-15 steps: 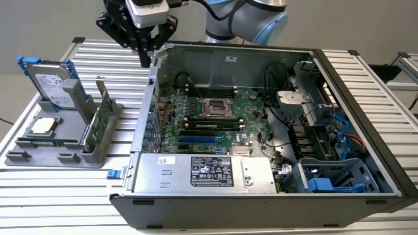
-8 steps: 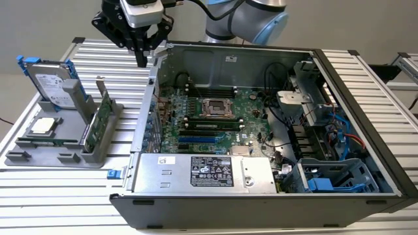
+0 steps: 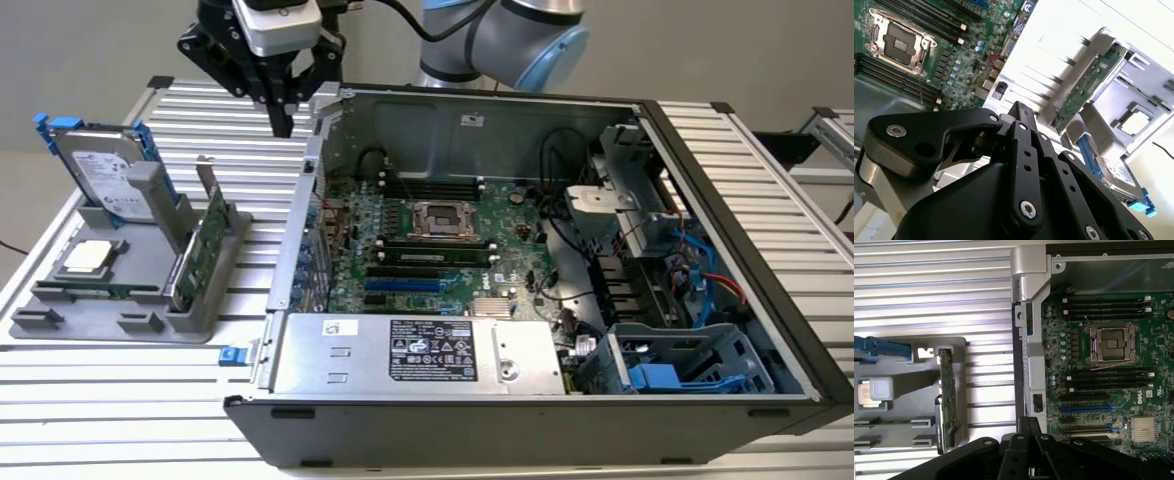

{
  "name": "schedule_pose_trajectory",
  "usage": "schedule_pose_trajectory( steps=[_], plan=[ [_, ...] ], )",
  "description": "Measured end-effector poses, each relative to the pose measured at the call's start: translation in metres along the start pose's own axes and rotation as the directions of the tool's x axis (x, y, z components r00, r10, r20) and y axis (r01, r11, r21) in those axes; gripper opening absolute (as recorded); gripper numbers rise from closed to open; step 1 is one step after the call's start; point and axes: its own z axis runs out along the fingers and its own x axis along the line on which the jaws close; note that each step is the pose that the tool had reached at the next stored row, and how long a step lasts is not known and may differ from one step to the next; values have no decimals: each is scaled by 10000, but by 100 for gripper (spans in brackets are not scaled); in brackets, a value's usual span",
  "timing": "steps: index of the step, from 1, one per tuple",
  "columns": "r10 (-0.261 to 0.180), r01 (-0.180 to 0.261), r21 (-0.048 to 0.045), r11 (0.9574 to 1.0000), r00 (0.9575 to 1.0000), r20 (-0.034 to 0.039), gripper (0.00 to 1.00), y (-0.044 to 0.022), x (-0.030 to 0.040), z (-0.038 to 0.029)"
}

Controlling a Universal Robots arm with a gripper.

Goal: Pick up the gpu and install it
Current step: 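Reach for the gpu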

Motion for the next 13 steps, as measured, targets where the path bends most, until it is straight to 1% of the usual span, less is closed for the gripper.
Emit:
schedule_pose_trajectory(
  steps=[13],
  plan=[
    [0,0,0,10000,10000,0,0,-8,117,-3]
  ],
)
